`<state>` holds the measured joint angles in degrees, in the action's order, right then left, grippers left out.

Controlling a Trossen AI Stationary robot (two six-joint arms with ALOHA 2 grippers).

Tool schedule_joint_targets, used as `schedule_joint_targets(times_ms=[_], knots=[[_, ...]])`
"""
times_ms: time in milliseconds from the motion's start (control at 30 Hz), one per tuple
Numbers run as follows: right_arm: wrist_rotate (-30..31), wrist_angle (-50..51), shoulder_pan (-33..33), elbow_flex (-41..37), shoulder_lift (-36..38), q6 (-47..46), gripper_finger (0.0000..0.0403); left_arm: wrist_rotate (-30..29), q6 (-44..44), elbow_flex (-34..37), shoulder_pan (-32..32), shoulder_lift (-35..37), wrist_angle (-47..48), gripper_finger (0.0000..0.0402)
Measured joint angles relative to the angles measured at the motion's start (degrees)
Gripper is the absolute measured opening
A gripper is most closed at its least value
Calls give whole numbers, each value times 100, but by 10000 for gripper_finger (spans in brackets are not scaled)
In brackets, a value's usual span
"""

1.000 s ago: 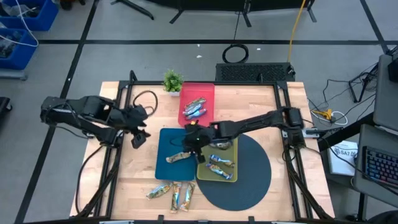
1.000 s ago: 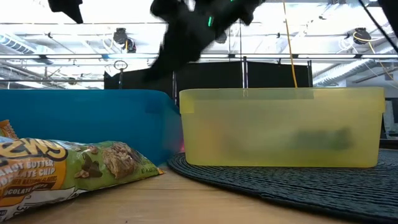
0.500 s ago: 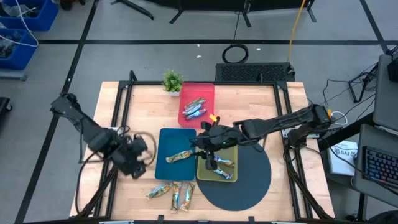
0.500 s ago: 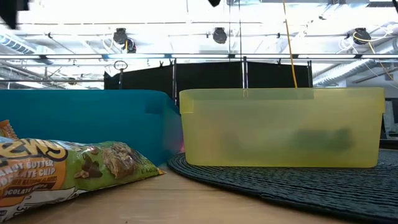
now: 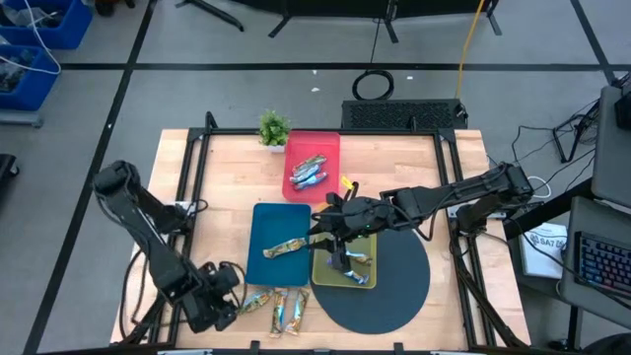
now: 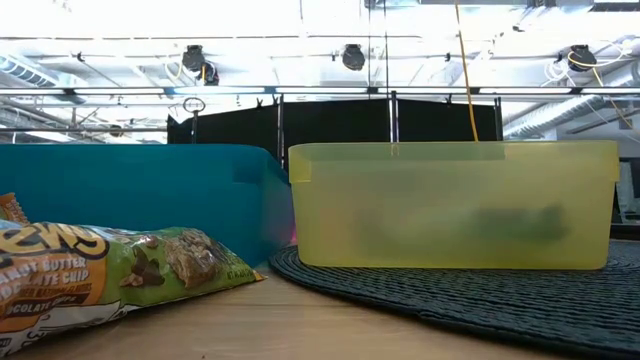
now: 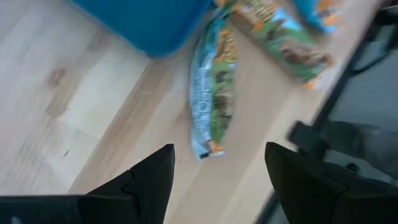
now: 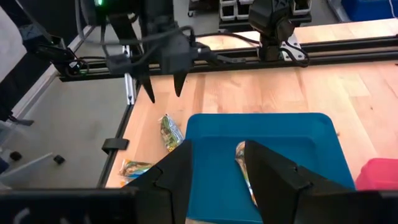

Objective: Pick and place Granola Bars by type
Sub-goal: Put the yellow granola bar into the blue bin

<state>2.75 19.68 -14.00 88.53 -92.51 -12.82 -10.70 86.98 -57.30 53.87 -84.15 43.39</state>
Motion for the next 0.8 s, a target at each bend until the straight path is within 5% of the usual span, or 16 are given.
schedule_joint_targets(times_ms=[500,633,800], knots=[[-312,-211,-33,0,2,23,140,37,-106,-2,-132,-1612,-1003,248],[-485,-474,-99,0,2,20,139,149,-91,-32,-246,-1815,-868,190],[-528,-863,-172,0,2,116,139,282,-148,-13,-317,-1776,-753,71]])
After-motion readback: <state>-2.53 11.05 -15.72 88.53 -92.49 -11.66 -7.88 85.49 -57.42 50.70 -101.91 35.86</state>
